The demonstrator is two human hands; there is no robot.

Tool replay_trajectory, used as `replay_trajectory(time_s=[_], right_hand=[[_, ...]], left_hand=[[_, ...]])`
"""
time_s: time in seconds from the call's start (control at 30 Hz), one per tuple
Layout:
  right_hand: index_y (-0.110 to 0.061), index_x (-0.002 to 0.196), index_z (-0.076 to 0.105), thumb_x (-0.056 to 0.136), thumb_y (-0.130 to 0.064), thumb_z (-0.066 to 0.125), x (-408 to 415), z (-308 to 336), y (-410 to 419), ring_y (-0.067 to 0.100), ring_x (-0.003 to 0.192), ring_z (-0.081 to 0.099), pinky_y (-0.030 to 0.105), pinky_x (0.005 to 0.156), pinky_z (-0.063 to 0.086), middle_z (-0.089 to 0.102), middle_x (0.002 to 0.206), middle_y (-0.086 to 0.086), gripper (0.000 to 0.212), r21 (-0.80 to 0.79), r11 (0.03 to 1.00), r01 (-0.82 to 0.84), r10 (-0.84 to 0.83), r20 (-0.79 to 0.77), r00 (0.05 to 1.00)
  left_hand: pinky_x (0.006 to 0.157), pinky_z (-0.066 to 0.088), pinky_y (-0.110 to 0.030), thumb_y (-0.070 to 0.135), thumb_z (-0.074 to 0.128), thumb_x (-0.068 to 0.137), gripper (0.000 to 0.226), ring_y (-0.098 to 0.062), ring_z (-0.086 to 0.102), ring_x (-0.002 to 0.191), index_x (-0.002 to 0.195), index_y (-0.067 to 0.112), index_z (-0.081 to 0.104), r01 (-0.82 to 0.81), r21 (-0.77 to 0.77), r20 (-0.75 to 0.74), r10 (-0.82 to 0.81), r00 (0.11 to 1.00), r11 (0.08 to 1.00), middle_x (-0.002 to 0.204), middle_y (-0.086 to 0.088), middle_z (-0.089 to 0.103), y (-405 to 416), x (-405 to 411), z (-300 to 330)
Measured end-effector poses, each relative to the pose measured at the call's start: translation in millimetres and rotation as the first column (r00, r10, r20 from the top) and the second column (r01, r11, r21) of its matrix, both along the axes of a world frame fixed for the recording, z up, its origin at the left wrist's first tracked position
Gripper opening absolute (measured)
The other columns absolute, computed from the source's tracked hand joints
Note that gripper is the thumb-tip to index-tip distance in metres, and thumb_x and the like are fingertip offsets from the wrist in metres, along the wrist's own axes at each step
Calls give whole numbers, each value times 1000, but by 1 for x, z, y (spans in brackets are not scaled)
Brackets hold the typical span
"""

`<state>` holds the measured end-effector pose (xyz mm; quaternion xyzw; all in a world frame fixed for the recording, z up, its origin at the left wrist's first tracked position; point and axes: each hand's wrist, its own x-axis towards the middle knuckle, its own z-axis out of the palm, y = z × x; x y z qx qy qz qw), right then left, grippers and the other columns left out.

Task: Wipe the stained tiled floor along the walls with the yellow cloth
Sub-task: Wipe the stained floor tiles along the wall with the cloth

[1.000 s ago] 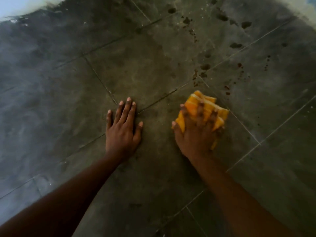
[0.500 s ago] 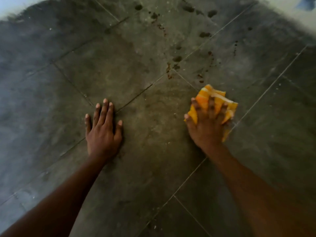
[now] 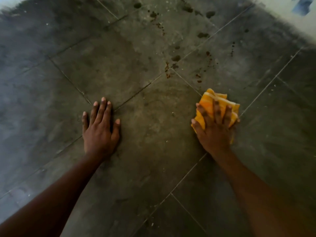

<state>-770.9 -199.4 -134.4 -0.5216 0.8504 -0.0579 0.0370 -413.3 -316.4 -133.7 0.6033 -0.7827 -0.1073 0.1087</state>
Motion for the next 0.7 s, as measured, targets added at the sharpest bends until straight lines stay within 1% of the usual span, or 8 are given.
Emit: replay_trajectory(time_s=[0.07,0.2,0.3,0.4,0.47,0.53,0.6,0.7], right_hand=[[-53,159,23,95,-71,37,16,-1,4,45,159,-3,79,117,8,5,176,1,68,3,990,-141,141,-26,990],[-50,158,30,98,-69,44,35,9,64,43,160,6,72,119,16,16,174,3,65,-9,850,-527,526,-48,849],[-56,156,28,95,-77,35,3,11,79,38,160,12,74,117,18,18,174,-1,65,18,885,-465,465,-52,884],[-60,156,23,90,-83,31,-19,10,39,39,160,7,77,117,14,10,175,-4,70,9,996,-88,88,17,996],[-65,154,17,87,-84,29,-11,10,-3,40,160,-4,77,117,9,-1,175,-7,71,40,997,71,-74,73,995],[-66,154,11,85,-85,28,7,10,-27,40,159,-13,76,117,2,-8,175,-7,74,89,996,-7,-2,103,995],[-62,157,13,87,-83,34,25,9,-20,40,159,-14,74,119,1,-8,175,-6,76,98,968,-232,228,43,973],[-55,157,27,88,-80,45,31,10,27,38,161,-2,73,120,14,5,176,-2,76,73,898,-434,437,-36,899]], left_hand=[[132,3,-52,53,30,106,69,-15,4,164,168,25,20,-2,3,-4,2,1000,1000,177,5,11,1,-1,2],[132,5,-53,52,31,105,69,-16,5,164,168,24,22,-10,10,-23,10,1000,1000,177,5,12,1,-3,6],[132,3,-53,52,30,105,69,-15,2,164,168,25,19,4,17,-25,-4,1000,1000,177,6,9,0,-1,6],[133,0,-51,54,29,105,70,-14,-1,164,169,25,16,19,26,-20,-18,1000,999,177,7,6,-1,0,4],[133,0,-52,54,27,105,71,-14,-3,164,169,26,15,11,30,-15,-10,1000,999,177,7,5,1,-2,4],[132,4,-53,54,28,105,70,-15,0,164,168,25,18,3,21,-19,-2,1000,1000,177,7,8,3,-4,5],[132,7,-54,53,30,104,70,-15,3,164,168,25,22,-3,14,-27,3,1000,1000,177,6,11,2,-4,8],[132,10,-54,52,32,104,69,-15,6,164,167,24,26,-2,7,-29,2,1000,1000,177,6,13,1,-2,11]])
